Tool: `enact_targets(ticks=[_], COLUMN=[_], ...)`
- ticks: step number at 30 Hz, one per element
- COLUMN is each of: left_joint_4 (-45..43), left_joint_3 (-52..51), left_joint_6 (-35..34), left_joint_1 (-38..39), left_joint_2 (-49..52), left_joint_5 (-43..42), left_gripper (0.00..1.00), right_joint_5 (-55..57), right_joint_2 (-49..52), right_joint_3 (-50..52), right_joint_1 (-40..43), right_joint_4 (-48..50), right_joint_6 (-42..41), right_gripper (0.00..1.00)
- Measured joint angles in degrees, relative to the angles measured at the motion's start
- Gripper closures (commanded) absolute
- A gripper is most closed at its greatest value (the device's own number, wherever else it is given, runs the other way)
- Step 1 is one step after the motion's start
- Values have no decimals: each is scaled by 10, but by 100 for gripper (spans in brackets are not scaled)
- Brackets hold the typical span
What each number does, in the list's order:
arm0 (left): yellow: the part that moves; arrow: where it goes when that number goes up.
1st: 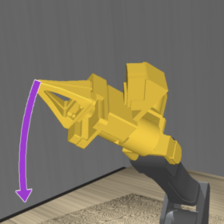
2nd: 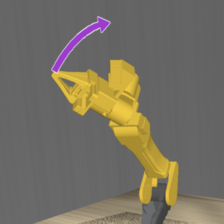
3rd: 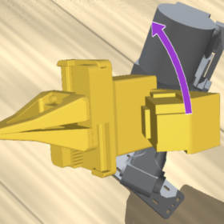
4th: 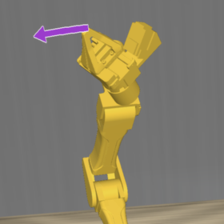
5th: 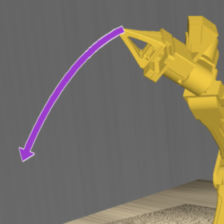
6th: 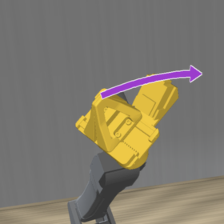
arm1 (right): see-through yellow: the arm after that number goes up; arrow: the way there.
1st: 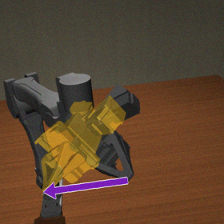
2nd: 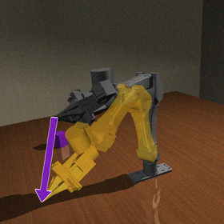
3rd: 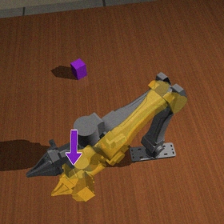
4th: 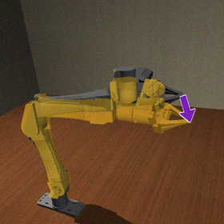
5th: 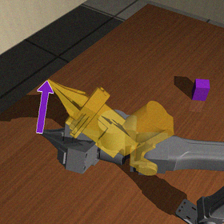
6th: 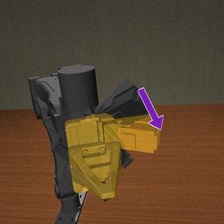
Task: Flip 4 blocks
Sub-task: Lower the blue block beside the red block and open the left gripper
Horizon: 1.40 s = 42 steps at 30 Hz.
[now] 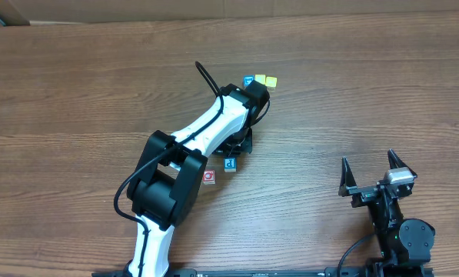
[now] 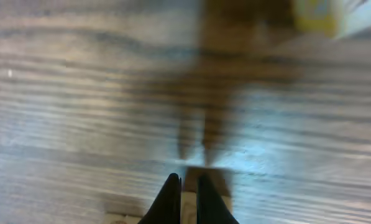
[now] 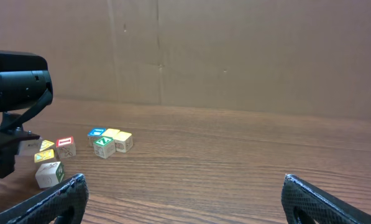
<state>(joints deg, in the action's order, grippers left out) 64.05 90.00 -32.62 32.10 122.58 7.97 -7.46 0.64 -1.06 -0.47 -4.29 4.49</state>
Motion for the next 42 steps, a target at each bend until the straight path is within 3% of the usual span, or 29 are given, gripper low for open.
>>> enact_targets(ticks=[11,24,42], left_joint_4=[-57,-97,-27], left_joint_3=[10,-62,-68], left_joint_6=[-12,-39,3], left_joint_1=[4,8,6], left_joint_2=[-44,-44,-44], left_joint_5=[-17,-9,-19], left_gripper=[96,96,96], right_joint_5=[0,0,0], right_joint_2=[0,0,0], right_joint_3=[0,0,0], right_joint_1=[0,0,0], right_joint_4=[0,0,0], right_joint_6=[0,0,0], right_gripper=[0,0,0])
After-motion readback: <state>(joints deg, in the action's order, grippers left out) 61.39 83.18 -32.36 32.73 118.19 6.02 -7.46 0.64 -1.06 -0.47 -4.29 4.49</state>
